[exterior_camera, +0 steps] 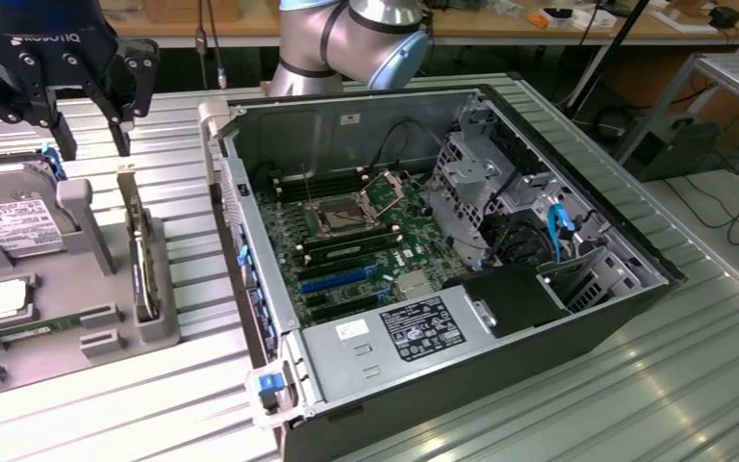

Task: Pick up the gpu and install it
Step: 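Reach for the gpu, then pick up the gpu and move the gpu toward the slot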

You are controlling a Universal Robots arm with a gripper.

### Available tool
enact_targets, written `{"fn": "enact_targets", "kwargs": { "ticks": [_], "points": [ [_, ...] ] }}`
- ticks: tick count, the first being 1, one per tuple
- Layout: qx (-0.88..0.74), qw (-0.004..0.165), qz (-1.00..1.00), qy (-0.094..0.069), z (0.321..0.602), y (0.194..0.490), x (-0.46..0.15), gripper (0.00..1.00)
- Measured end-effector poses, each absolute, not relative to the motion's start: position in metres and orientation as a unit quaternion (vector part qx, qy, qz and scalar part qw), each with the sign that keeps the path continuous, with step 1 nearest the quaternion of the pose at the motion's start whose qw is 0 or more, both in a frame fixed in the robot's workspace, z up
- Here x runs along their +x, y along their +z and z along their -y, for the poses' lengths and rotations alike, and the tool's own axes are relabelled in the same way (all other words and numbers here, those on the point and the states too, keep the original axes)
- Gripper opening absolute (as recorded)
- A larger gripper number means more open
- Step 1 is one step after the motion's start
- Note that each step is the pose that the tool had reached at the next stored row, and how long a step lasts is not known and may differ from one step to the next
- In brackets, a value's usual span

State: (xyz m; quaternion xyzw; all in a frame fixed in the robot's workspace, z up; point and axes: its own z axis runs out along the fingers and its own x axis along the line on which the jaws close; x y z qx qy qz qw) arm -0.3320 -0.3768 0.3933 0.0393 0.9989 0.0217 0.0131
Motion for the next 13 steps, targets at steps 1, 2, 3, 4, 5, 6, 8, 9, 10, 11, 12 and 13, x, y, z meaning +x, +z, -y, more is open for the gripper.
{"fn": "enact_targets", "kwargs": {
  "ticks": [1,2,3,4,5,6,8,9,10,11,12,13],
  "points": [
    [0.039,0.013,-0.999,0.022,0.3768,0.3933,-0.332,0.48],
    [0.039,0.013,-0.999,0.022,0.3768,0.3933,-0.332,0.48],
    [0.039,0.013,-0.999,0.022,0.3768,0.3933,-0.332,0.48],
    [0.039,0.013,-0.999,0.022,0.3768,0.3933,-0.332,0.48],
    [0.039,0.013,-0.999,0.022,0.3768,0.3933,-0.332,0.48],
    [0.039,0.013,-0.999,0.022,0.3768,0.3933,-0.332,0.48],
    [0.039,0.013,-0.999,0.022,0.3768,0.3933,-0.332,0.48],
    [0.039,0.013,-0.999,0.022,0.3768,0.3933,-0.332,0.48],
    [0.039,0.013,-0.999,0.022,0.3768,0.3933,-0.332,0.48],
    [0.039,0.013,-0.999,0.022,0.3768,0.3933,-0.332,0.48],
    [0.039,0.013,-0.999,0.022,0.3768,0.3933,-0.332,0.48],
    [0.039,0.013,-0.999,0.022,0.3768,0.3933,-0.332,0.48]
  ]
}}
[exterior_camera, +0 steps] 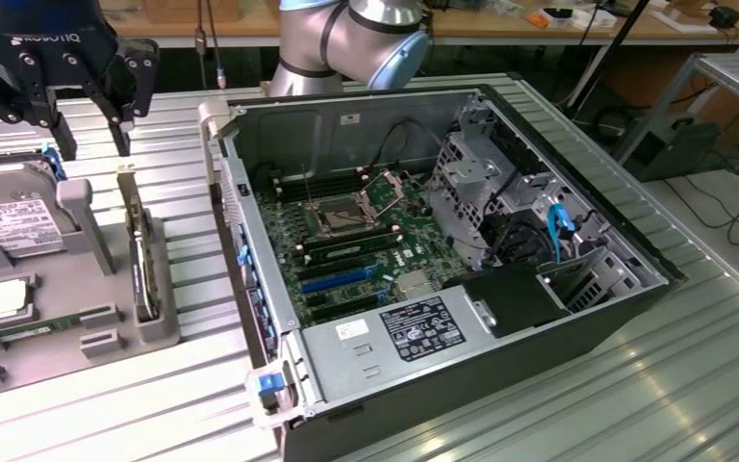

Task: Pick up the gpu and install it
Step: 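Pick up the gpu and move the gpu toward the slot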

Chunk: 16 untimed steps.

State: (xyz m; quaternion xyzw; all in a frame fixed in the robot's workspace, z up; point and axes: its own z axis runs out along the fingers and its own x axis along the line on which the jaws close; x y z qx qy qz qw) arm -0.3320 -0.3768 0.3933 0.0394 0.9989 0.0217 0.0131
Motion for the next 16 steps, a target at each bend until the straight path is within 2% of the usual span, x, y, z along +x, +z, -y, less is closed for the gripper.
{"fn": "enact_targets", "kwargs": {
  "ticks": [16],
  "points": [
    [0.04,0.013,-0.999,0.022,0.377,0.378,-0.332,0.48]
  ]
}}
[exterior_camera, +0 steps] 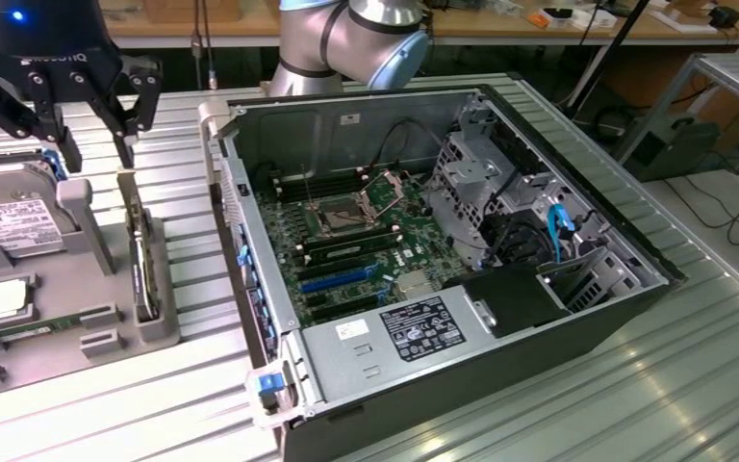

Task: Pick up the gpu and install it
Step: 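Pick up the gpu and move the gpu toward the slot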

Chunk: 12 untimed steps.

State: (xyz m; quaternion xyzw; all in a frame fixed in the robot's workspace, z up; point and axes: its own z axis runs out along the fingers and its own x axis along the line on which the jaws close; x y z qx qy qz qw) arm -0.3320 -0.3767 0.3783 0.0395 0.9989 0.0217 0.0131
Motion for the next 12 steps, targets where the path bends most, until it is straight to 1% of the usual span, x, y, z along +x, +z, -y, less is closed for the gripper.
{"fn": "enact_targets", "kwargs": {
  "ticks": [12],
  "points": [
    [0.04,0.013,-0.999,0.022,0.377,0.366,-0.332,0.48]
  ]
}}
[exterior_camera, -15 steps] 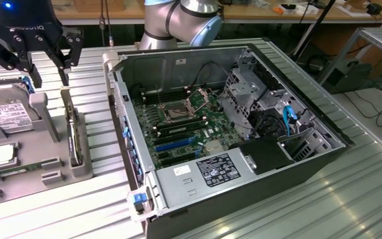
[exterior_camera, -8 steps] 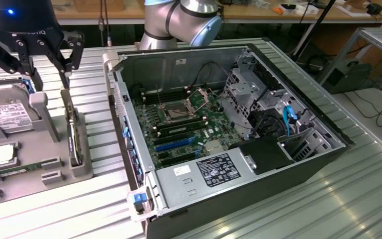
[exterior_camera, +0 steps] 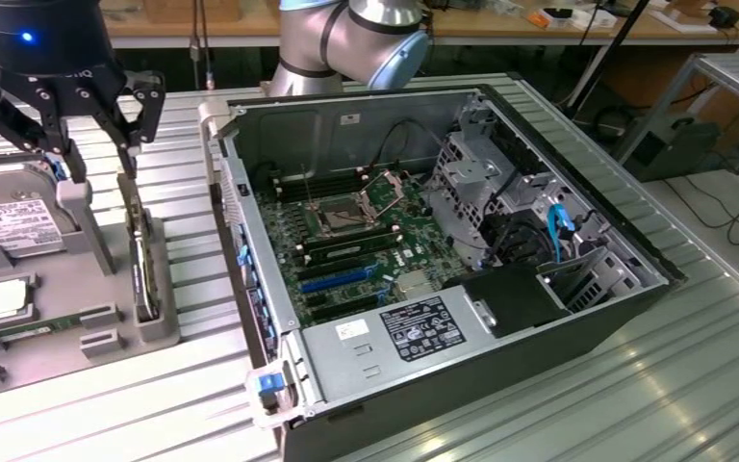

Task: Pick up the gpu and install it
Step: 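Pick up the gpu and move the gpu toward the slot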

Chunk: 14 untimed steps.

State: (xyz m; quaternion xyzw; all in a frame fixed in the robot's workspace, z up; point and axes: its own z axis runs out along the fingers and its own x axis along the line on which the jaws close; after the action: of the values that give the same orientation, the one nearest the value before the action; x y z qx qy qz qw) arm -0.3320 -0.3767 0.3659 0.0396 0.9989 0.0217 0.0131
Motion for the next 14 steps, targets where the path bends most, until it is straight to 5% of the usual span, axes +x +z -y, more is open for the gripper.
{"fn": "enact_targets", "kwargs": {
  "ticks": [14],
  "points": [
    [0.04,0.013,-0.999,0.022,0.377,0.354,-0.332,0.48]
  ]
}}
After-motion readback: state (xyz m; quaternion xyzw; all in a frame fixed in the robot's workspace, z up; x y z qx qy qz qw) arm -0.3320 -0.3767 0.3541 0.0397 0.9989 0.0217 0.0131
